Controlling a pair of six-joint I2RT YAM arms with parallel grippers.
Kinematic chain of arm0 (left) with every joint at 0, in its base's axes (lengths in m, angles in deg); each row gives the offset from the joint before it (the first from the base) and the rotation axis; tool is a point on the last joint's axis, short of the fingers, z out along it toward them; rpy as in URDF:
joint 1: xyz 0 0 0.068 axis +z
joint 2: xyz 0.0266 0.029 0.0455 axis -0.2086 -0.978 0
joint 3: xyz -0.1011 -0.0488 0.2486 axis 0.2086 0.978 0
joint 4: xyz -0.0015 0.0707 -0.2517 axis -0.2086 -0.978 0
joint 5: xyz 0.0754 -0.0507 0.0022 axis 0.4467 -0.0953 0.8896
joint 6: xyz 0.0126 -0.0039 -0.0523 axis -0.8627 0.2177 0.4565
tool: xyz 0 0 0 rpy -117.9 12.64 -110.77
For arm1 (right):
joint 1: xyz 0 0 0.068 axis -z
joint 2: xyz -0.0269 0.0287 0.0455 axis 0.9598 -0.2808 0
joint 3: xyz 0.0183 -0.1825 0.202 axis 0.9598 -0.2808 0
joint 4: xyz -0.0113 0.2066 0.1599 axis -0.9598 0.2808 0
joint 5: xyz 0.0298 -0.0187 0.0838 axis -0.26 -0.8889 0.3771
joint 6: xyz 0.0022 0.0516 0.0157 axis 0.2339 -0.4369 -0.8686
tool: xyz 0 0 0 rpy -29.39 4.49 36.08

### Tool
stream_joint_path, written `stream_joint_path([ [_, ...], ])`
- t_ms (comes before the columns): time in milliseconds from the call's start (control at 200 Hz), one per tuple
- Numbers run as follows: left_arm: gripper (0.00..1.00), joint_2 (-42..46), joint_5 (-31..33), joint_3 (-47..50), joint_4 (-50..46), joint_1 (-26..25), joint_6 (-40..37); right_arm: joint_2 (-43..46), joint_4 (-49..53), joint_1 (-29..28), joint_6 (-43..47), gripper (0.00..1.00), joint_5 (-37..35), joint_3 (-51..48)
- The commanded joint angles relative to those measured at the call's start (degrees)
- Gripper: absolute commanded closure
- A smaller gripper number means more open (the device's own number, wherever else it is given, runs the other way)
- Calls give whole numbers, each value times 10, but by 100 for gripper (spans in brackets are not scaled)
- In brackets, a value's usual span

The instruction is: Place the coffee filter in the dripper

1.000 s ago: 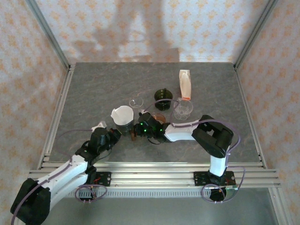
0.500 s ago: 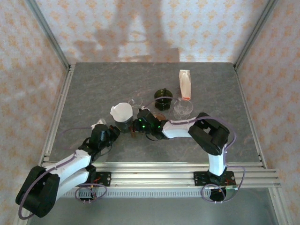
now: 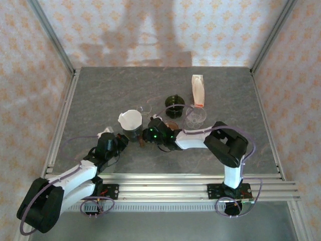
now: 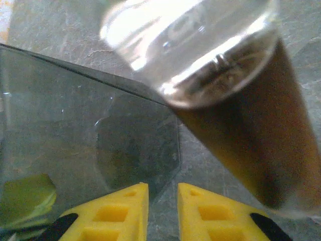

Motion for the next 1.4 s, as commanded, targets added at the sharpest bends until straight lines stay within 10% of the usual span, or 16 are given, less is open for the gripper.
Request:
stream_joint_path([
  [0,100,27,0,-15,-37,4,-19,42,11,-1,-2,76,-26,-21],
  [591,100,201,39,-46,-311,4,16,180,73,-14,8,53,-78,-57],
  [981,28,338,49,-53,-418,4,27,284,337,64,77,39,-117,0],
  [1026,1,344,51,-54,-425,4,28,283,357,92,89,39,-97,4],
  [1391,0,396,42,-43,-460,4,39,207,383,191,132,42,-13,30],
])
